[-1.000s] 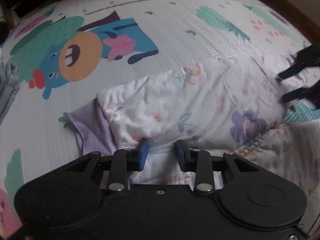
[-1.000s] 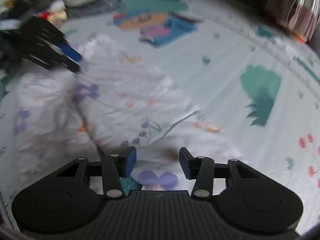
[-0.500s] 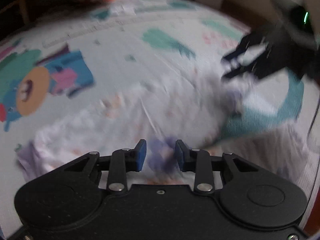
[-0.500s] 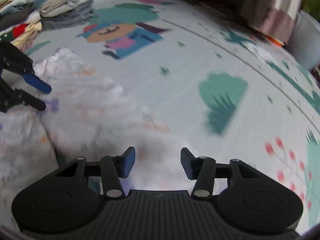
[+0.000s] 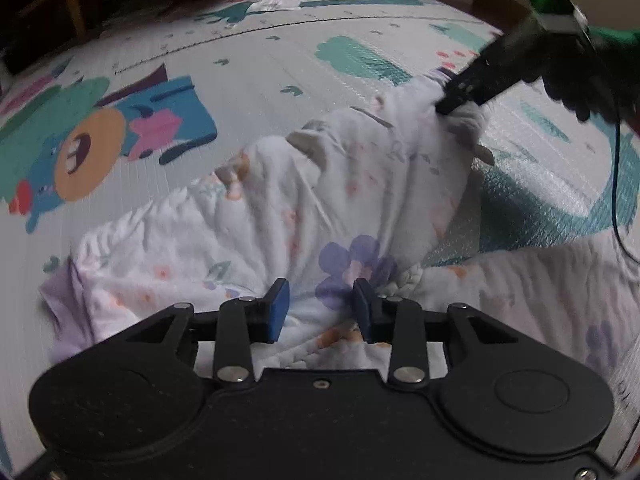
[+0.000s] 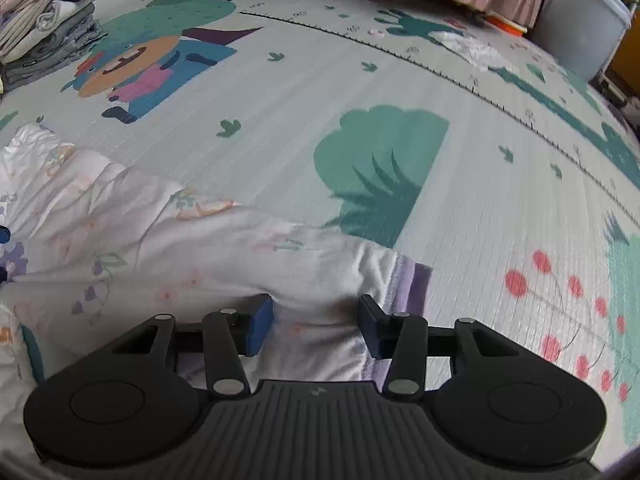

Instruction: Fold clothes

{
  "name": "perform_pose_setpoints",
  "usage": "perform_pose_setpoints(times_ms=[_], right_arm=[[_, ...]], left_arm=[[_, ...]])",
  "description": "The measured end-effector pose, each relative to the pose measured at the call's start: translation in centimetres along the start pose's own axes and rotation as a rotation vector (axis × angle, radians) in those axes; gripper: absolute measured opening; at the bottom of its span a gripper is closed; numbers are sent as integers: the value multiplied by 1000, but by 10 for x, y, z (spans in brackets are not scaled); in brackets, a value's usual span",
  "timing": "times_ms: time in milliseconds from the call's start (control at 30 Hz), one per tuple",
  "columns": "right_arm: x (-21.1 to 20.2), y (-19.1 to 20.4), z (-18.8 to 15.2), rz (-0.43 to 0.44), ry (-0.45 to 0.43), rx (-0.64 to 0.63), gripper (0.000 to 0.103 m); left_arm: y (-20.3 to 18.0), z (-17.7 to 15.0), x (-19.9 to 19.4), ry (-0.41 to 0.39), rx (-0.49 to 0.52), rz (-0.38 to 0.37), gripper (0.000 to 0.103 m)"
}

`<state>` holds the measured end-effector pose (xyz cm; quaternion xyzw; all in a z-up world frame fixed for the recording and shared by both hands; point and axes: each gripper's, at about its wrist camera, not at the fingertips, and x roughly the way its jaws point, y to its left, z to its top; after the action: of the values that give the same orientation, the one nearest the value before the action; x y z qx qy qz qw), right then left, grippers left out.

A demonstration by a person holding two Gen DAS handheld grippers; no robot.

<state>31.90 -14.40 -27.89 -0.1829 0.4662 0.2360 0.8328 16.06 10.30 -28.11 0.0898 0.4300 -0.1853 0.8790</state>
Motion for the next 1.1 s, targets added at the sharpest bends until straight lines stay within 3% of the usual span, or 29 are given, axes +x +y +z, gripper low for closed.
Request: perform_pose_setpoints(times_ms=[100,167,200,267,333,467,533,600,667,733,833,1000,1100], right_arm=[[-14,6,-3,-31,-16,-77,49],[-30,11,-8,-16,-25,-103,49],[-39,14,-11,2,-29,-109,49],[-62,29,-24,67,-36,-136,49],[-87,58,-51,158,-25,-209,48],[-123,120,-118,336,28,-319,47],[-122,142,-149,380,86,-332,47],[-114,149,-169,385,144,-349,47],[-114,148,-184,376,108,-443,47],[-115,142,-183,345,96,-509,47],[-109,119,-160,319,131,-379,47],[-115,103,-159,321,152,-276,51],[-117,113,-175,320,175,-248,58]], left_arm=[[-1,2,-16,-85,-23,-26,34],[-6,3,-12,-101,-12,-44,34],[-10,4,-7,-84,-4,-47,34],[-14,4,12,25,-19,-47,35],[-7,6,10,20,-48,-57,36],[22,0,-23,-80,-155,25,35],[34,-20,-28,-53,-139,94,36],[43,-44,-30,-3,-100,153,38],[42,-63,-38,-7,-70,174,41],[42,-64,-43,20,-117,195,41],[37,-59,-46,35,-151,216,41],[10,-67,-68,-62,-65,182,39],[-5,-85,-61,21,-13,155,44]])
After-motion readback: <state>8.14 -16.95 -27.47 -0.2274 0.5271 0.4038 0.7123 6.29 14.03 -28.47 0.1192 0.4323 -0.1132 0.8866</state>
